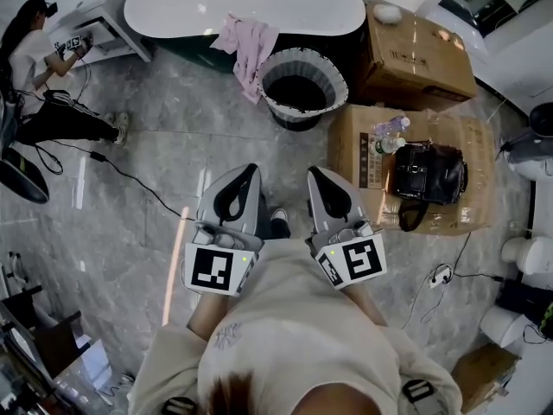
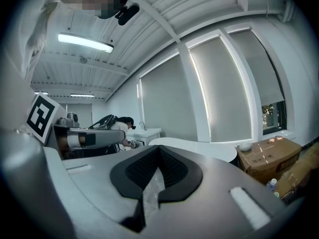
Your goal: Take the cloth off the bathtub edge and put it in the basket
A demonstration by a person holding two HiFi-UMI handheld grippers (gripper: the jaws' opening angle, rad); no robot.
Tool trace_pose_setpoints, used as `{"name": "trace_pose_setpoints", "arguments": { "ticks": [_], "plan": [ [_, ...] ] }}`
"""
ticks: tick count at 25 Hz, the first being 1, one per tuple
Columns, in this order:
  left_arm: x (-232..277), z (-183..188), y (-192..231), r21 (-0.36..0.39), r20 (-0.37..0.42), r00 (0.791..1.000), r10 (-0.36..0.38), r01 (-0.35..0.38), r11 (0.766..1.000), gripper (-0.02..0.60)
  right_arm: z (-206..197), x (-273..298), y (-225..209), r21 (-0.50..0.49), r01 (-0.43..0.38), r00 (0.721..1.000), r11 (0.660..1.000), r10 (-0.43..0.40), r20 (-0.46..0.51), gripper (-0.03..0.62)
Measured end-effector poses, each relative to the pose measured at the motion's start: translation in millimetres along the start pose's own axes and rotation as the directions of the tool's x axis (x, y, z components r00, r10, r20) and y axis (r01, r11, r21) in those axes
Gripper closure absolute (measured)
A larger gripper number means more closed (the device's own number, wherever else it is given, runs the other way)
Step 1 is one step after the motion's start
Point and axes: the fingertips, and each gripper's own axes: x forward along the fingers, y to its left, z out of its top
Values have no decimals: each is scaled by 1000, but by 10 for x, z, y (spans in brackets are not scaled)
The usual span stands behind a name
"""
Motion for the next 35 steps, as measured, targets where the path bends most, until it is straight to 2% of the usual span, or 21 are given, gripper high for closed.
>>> {"name": "trace_pose_setpoints", "arguments": {
  "ticks": [6,13,16,21,27,32,35],
  "plan": [
    [340,-59,345,-68,-40,998,-41,39,997,538,-35,375,-270,12,47,997,999,-46,-57,595],
    [742,-40,856,-93,-57,996,-74,68,993,538,46,879,-603,7,132,989,991,-131,-71,595],
    [880,-24,1105,-88,-58,996,-70,65,994,537,70,1141,-593,11,140,988,990,-139,-68,595],
    [1110,55,1481,-27,-37,998,-49,48,998,538,128,1618,-525,23,147,988,989,-146,-42,595],
    [1273,75,1674,-71,-25,999,-44,42,997,538,119,1927,-447,52,161,986,986,-158,-52,595],
    [1341,58,1745,-62,-24,997,-68,67,996,538,150,2049,-428,47,163,986,986,-160,-53,595],
    [1389,109,1783,-62,-22,998,-56,55,997,538,132,2118,-436,41,152,987,987,-149,-65,595]
  ]
}}
